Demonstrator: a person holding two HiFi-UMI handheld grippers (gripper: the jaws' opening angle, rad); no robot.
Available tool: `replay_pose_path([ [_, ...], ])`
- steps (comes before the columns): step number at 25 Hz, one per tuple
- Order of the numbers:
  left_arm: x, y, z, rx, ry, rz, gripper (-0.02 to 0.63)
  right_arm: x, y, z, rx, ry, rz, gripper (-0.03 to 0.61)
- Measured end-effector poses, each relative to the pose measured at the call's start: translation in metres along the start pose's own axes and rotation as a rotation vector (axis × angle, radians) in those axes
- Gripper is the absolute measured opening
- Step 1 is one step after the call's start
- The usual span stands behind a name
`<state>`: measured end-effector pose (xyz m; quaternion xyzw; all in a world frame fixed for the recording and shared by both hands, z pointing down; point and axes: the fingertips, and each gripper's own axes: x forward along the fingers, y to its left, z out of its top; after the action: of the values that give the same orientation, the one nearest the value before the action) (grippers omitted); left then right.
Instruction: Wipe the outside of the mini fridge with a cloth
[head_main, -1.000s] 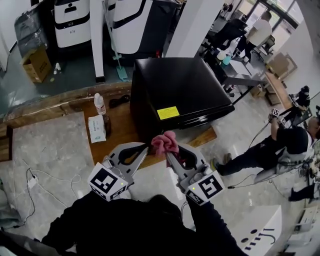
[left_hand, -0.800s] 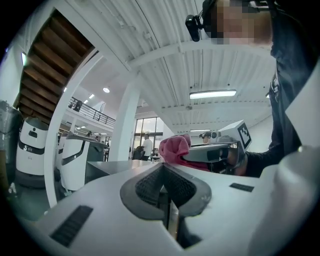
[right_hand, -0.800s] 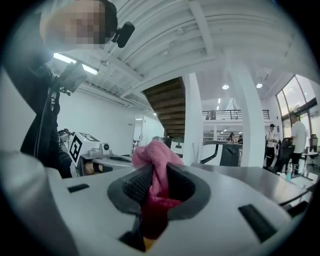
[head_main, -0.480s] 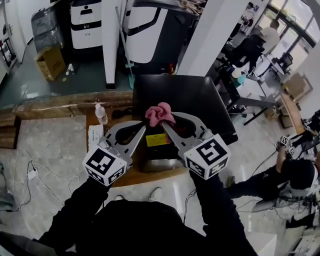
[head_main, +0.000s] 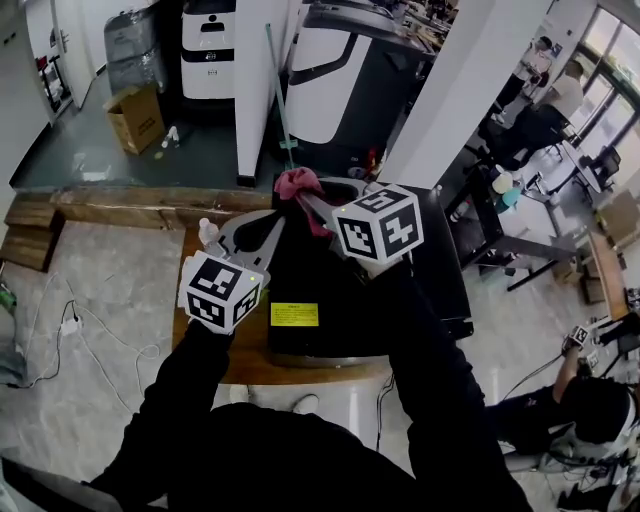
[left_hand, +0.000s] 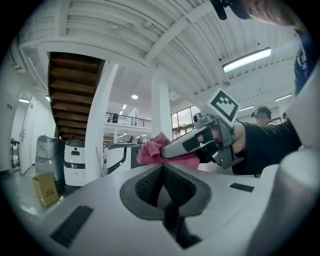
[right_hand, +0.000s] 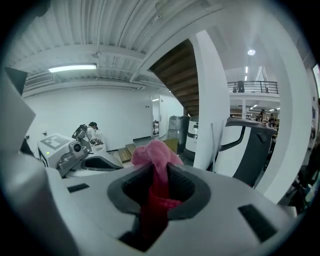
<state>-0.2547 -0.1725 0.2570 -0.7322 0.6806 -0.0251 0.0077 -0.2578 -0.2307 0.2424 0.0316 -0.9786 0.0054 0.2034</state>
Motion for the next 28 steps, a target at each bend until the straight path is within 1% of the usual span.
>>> replay_pose_path([
  [3, 0.018, 0.021, -0.015, -0.001, 0.044, 0.019, 0.006, 0.035, -0.018, -0.006, 0.014, 0.052, -0.017, 0.081],
  [8, 0.034, 0.049, -0.040, -0.043, 0.096, 0.004, 0.006, 0.092, -0.034, -0.027, 0.039, 0.163, -0.054, 0.081],
  [10, 0.039, 0.056, -0.043, -0.047, 0.105, -0.003, 0.006, 0.106, -0.041, -0.040, 0.014, 0.217, -0.077, 0.081],
  [13, 0.043, 0.063, -0.047, -0.051, 0.115, -0.015, 0.006, 0.117, -0.046, -0.047, -0.065, 0.273, -0.114, 0.080],
  [15, 0.044, 0.065, -0.048, -0.061, 0.116, -0.018, 0.006, 0.120, -0.047, -0.050, -0.097, 0.292, -0.131, 0.078],
  [18, 0.049, 0.063, -0.044, -0.060, 0.117, -0.028, 0.006, 0.119, -0.055, -0.053, -0.109, 0.307, -0.160, 0.078],
  [23, 0.055, 0.047, -0.037, -0.035, 0.127, -0.045, 0.006, 0.098, -0.074, -0.062, -0.085, 0.316, -0.208, 0.077],
  [28, 0.068, 0.019, -0.016, 0.015, 0.145, -0.100, 0.006, 0.065, -0.102, -0.071, -0.050, 0.329, -0.262, 0.077],
])
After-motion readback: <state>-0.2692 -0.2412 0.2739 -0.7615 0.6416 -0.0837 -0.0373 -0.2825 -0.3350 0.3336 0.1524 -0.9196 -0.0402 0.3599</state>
